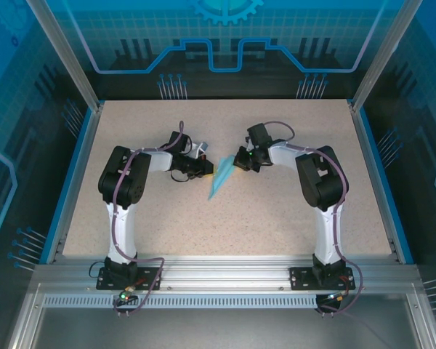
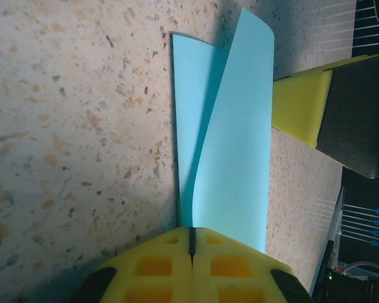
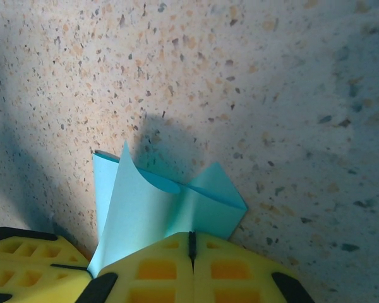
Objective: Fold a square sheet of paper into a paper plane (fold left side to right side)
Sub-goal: Fold the wing for the fifth time at the center of the table.
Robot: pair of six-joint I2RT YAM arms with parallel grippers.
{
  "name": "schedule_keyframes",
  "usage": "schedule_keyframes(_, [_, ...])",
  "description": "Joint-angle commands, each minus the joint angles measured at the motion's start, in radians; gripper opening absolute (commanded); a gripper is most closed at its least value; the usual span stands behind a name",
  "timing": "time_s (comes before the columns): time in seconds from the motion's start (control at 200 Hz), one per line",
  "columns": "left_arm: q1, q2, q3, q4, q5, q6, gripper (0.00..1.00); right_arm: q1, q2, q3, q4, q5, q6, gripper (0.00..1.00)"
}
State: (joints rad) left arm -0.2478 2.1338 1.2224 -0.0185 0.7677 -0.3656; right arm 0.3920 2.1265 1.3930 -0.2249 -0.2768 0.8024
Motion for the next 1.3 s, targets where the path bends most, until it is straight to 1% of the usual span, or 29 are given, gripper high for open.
schedule_keyframes(0.0, [-0.024,0.020,0.017,-0.013,-0.021,0.030,0.04,-0.005,0.044,0.032,-0.060,0.011,-0.034,0.04])
schedule_keyframes(0.52, [-0.022,-0.003,0.037,-0.038,-0.061,0.047,0.04,-0.002,0.108,0.125,-0.131,-0.003,-0.133,0.04])
schedule_keyframes(0.83, [-0.018,-0.001,0.060,-0.048,-0.083,0.048,0.04,-0.002,0.113,0.126,-0.138,0.002,-0.147,0.04])
schedule_keyframes(1.1, [-0.019,0.021,0.072,-0.053,-0.074,0.045,0.04,-0.001,0.116,0.129,-0.139,-0.001,-0.154,0.04])
schedule_keyframes(1.291, [-0.019,0.041,0.066,-0.055,-0.065,0.051,0.04,-0.001,0.103,0.115,-0.106,-0.021,-0.152,0.06])
